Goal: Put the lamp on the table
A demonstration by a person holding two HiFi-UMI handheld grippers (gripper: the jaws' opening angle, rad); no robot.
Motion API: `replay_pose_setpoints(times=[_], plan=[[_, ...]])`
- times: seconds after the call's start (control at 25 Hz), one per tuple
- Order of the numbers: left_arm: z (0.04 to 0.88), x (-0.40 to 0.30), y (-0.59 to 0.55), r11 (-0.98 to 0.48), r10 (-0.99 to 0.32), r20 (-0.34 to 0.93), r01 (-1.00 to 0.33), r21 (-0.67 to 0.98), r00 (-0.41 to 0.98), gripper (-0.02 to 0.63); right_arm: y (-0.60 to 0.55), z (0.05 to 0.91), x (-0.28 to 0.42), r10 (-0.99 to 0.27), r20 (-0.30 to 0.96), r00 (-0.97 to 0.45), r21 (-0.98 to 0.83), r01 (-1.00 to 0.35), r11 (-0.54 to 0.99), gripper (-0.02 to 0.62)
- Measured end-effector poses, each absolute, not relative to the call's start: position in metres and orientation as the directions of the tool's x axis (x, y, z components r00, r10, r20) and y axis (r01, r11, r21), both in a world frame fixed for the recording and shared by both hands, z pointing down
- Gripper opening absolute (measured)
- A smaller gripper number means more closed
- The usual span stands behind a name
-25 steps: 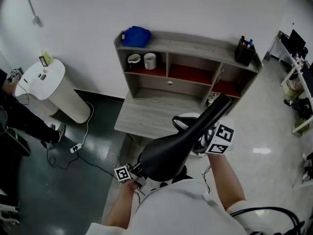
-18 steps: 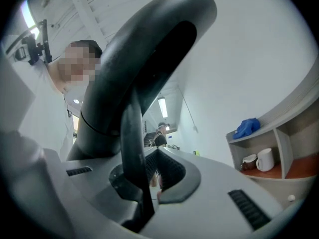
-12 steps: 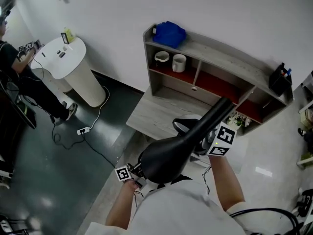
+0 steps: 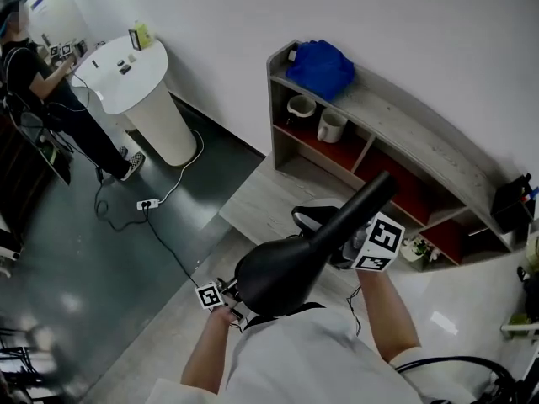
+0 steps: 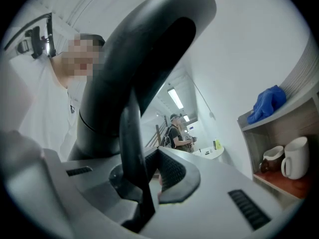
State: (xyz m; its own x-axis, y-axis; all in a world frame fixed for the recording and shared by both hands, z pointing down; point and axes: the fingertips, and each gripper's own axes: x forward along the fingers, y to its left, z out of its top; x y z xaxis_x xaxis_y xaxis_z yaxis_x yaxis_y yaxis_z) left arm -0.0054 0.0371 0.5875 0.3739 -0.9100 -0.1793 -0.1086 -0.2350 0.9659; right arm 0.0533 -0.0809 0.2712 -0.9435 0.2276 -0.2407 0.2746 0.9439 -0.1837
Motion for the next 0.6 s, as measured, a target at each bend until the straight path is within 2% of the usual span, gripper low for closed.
replay_pose_setpoints(times=[0.32, 0.6], plan=[[0.606, -0.008, 0.009, -0.203, -0.939, -0.165, -0.097, 0.974, 0.301, 0.008, -0.119, 0.293, 0.031, 0.290, -0.220, -0.931, -0.212, 0.336, 0.918, 0.015], [0.639, -0.038, -0.009, -0.178, -0.952, -0.144, -0.107, 0.978, 0.269, 0.008, -0.141, 0.326, -0.006, 0.321, -0.198, -0.926, -0.229, 0.363, 0.903, 0.017]])
